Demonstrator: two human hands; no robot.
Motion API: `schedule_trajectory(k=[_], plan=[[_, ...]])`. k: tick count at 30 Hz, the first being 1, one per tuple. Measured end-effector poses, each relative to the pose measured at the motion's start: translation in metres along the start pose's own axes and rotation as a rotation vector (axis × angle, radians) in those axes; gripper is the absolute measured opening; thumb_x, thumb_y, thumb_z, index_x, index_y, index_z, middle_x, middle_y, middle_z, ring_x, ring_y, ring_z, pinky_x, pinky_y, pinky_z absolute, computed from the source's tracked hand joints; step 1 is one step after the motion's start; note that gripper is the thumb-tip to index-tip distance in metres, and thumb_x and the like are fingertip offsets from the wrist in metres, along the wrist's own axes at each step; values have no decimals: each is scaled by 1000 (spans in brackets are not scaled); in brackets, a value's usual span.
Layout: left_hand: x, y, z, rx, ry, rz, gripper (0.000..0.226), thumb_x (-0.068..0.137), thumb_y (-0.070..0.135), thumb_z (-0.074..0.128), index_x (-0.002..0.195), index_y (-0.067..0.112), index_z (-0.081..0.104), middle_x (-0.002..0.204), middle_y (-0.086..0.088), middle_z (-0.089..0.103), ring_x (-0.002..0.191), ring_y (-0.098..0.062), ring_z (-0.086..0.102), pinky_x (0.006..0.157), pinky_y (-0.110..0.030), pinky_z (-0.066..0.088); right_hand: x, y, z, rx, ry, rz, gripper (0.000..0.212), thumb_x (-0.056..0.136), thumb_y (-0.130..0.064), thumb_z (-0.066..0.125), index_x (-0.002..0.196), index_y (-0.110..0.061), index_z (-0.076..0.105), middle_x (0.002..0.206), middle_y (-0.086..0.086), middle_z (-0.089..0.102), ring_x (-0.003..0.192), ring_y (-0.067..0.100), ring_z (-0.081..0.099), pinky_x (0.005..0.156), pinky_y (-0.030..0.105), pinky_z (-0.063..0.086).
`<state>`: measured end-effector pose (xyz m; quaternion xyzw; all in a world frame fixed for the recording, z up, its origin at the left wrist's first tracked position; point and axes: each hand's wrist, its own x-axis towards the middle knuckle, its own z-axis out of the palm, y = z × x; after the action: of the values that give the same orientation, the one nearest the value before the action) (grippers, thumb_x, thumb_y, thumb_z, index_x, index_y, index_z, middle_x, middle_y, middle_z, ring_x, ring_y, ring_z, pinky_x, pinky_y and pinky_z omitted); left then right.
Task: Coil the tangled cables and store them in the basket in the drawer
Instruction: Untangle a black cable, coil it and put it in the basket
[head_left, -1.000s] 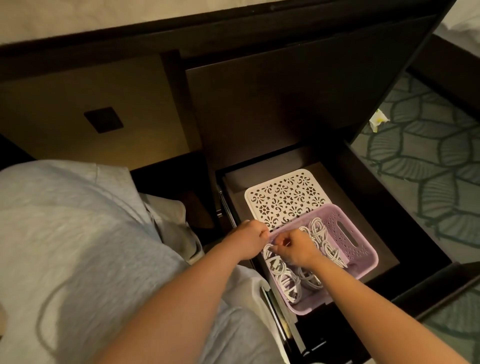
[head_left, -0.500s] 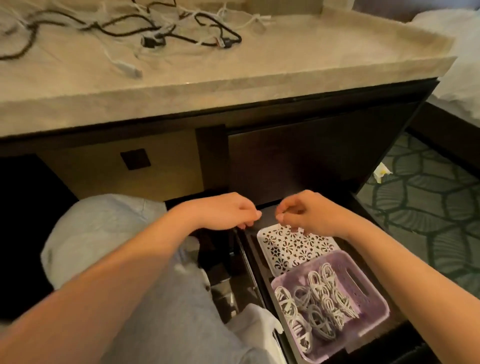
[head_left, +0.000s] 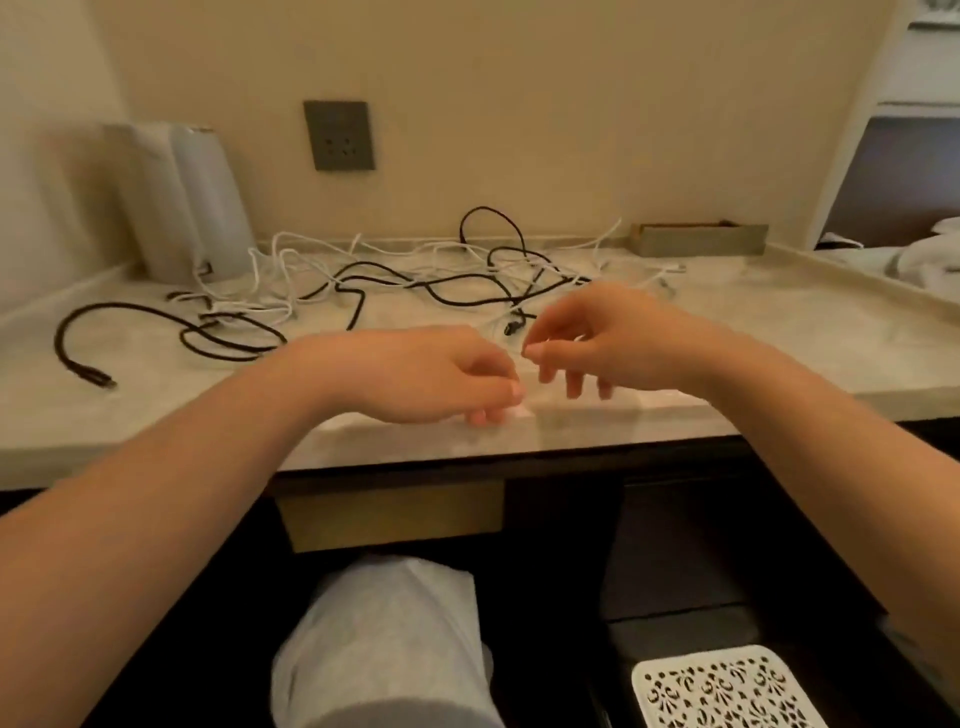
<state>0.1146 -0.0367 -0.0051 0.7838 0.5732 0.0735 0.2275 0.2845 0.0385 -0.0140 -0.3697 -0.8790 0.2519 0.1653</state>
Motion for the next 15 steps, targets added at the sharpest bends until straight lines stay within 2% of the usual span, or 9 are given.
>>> schedule_trajectory(k=[4,7,9,12,15], plan=[[-6,-15,-36,-22,102,-32,26,99,33,42,113,21,60,102,10,67,91,0,64,80,-16,47,51,-25,-2,-56,-3,-50,14,94,-22,54,97,-16,67,78,-4,70,58,1,64,48,15,48],[-3,-34,-56,33,102,-107,27,99,31,42,113,17,61,105,6,66,96,-6,63,84,-21,48,91,-36,6,-55,14,-71,15,94,-17,53,95,-13,66,75,-2,68,58,5,64,49,16,49],[4,-51,-69,115,122,-182,27,98,30,45,108,13,64,101,1,67,93,-12,62,87,-29,48,120,-39,14,-35,11,-75,16,95,-12,50,95,-9,65,78,3,67,57,6,62,47,16,47],[20,-81,-84,278,165,-347,25,97,29,46,99,11,63,92,-1,63,82,-17,55,75,-29,43,161,-41,23,-2,-44,-67,22,96,-6,42,95,-7,64,83,6,65,62,11,63,50,18,49],[39,-107,-87,360,193,-494,27,95,32,50,100,7,58,82,-1,51,80,-20,48,69,-29,38,193,-39,30,11,-92,-63,24,97,-6,40,97,-6,64,82,4,65,65,12,64,55,19,52]])
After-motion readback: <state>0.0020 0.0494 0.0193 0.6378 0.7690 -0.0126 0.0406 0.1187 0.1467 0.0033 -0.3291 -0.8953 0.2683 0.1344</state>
